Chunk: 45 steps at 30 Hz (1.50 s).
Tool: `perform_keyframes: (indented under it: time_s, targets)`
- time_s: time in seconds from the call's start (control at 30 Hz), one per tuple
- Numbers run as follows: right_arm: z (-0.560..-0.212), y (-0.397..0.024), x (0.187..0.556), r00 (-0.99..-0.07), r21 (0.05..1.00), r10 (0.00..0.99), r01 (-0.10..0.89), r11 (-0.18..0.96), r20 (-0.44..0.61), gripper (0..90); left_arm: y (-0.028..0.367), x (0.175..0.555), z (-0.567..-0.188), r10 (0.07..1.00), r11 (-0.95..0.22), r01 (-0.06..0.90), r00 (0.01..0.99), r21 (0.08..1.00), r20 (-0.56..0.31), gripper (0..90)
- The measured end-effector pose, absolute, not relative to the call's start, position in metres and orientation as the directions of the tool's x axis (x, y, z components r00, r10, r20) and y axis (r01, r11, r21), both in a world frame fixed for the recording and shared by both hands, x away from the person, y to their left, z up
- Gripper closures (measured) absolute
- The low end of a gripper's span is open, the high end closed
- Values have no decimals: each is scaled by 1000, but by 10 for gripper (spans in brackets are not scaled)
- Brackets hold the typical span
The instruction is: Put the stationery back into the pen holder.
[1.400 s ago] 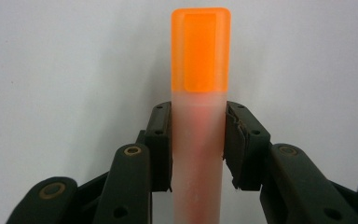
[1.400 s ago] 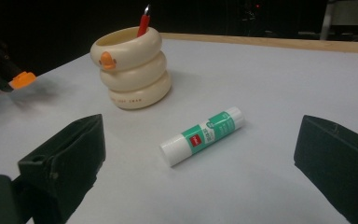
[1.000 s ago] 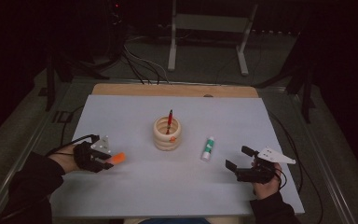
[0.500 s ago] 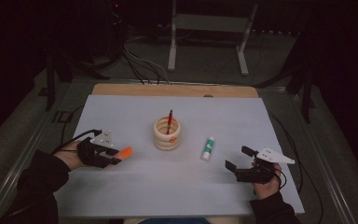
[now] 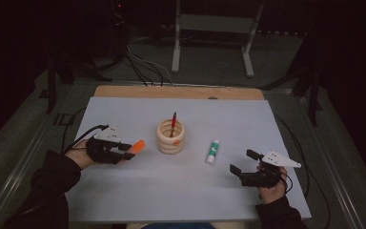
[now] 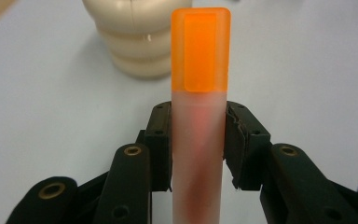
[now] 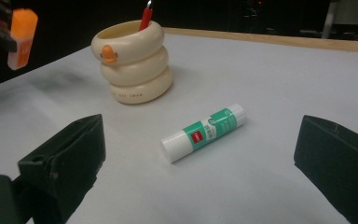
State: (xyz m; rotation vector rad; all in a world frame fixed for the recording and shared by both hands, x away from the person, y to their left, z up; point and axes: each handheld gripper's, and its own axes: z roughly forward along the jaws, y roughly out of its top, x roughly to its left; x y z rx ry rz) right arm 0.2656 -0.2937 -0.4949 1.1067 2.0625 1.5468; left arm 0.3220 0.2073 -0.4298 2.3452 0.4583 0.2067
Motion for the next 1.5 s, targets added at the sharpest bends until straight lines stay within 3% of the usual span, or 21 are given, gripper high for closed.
perform_keyframes:
  time_s: [1.0,1.5]
  targets:
    - [-494,-294,265,-645,920,742,378,103,182,21,173,334,-405,393,-474,245,918,846,-45,656]
    - [-494,-294,265,-645,921,742,377,102,182,21,157,345,-393,500,-337,278,862,900,-80,656]
